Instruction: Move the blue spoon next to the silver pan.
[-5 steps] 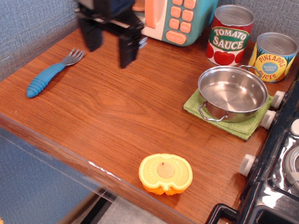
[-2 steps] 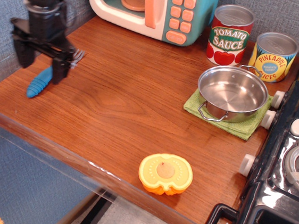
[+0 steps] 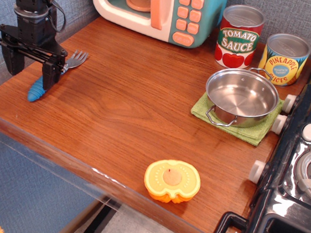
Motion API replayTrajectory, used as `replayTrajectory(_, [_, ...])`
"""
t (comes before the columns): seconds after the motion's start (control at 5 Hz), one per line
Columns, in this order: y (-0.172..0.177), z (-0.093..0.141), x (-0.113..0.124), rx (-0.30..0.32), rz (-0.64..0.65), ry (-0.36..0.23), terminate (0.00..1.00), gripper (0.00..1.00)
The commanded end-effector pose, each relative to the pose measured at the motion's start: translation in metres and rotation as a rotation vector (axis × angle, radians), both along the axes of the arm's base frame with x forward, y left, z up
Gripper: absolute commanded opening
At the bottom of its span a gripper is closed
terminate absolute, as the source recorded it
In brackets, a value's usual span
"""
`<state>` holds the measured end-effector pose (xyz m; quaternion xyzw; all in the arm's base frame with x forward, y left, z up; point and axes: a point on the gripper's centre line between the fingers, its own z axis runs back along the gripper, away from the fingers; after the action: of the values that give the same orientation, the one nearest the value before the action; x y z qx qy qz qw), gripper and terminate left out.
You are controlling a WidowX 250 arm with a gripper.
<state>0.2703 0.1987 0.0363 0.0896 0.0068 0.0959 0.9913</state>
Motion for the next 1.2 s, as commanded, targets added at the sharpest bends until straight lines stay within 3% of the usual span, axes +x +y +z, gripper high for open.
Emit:
replayTrajectory(0.0, [0.003, 0.008, 0.007, 0.04, 0.015, -0.072, 0.0, 1.0])
replayTrajectory(0.6, [0.009, -0.003, 0.018, 0.062, 0.061, -0.051, 0.0, 1.0])
replayTrajectory(0.8, [0.011, -0.006, 0.018, 0.067, 0.068, -0.051, 0.0, 0.0])
replayTrajectory(1.0, [0.013, -0.006, 0.018, 0.069, 0.075, -0.056, 0.0, 0.0])
